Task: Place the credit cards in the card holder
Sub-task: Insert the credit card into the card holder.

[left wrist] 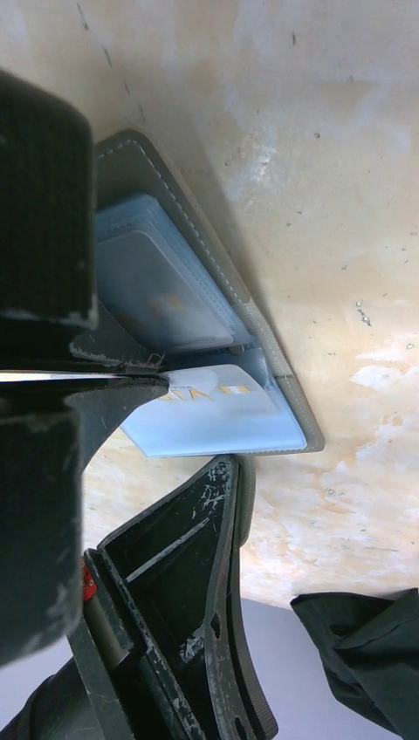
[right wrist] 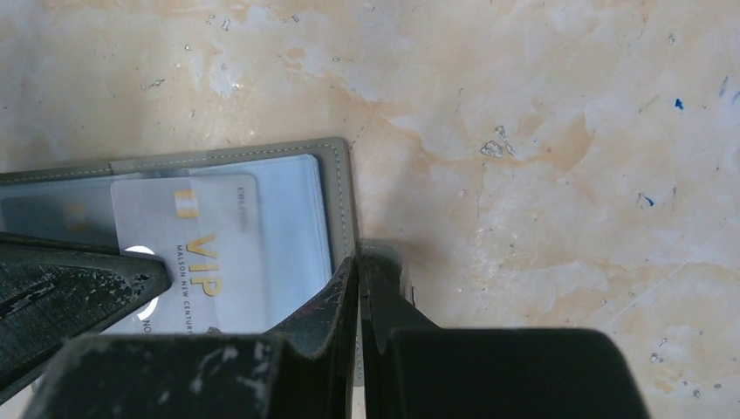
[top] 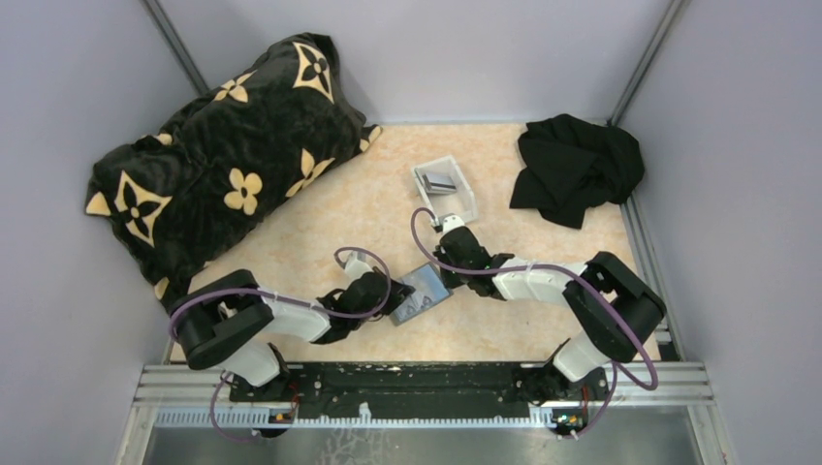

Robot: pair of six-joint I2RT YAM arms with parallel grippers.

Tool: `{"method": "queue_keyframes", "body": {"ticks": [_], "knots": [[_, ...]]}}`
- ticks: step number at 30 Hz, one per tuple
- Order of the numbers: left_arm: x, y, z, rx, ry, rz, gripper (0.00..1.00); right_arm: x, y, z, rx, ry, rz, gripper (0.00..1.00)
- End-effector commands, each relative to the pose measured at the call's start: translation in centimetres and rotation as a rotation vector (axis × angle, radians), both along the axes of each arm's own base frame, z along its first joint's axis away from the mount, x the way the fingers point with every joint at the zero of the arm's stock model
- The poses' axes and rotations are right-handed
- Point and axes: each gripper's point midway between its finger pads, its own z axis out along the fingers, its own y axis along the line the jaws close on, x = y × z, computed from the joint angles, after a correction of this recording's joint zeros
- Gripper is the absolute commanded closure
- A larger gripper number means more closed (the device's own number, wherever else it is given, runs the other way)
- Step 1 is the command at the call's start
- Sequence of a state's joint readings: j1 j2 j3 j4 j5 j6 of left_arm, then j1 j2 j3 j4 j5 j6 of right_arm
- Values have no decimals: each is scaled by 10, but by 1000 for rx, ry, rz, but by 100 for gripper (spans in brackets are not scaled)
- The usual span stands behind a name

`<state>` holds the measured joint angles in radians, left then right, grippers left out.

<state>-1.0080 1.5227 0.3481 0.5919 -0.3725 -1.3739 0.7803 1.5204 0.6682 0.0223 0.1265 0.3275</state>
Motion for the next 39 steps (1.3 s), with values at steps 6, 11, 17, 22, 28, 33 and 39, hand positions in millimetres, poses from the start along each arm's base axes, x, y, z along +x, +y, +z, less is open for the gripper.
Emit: {"method": "queue_keyframes", "body": {"ticks": [6,11,17,22,28,33,39], "knots": [[-4,-3,-24,80,43,-36,100,-27,-22,-31,-75,112,-11,97],[-6,-15,-23,86,43,-103,99,-29,-17,-32,-68,119,-2,98],[-11,-18,-21,115,66,-140,77,-31,-14,-31,-61,123,4,98],[-16,-20,-19,176,100,-185,63,-32,-11,-30,-57,123,10,98],[-17,-13,-14,224,112,-185,59,-32,-11,-29,-57,122,7,98],[-16,-2,-6,261,105,-159,55,-33,-8,-28,-44,127,17,98],[-14,6,2,280,93,-134,55,-37,-2,-24,-40,124,28,98]]}}
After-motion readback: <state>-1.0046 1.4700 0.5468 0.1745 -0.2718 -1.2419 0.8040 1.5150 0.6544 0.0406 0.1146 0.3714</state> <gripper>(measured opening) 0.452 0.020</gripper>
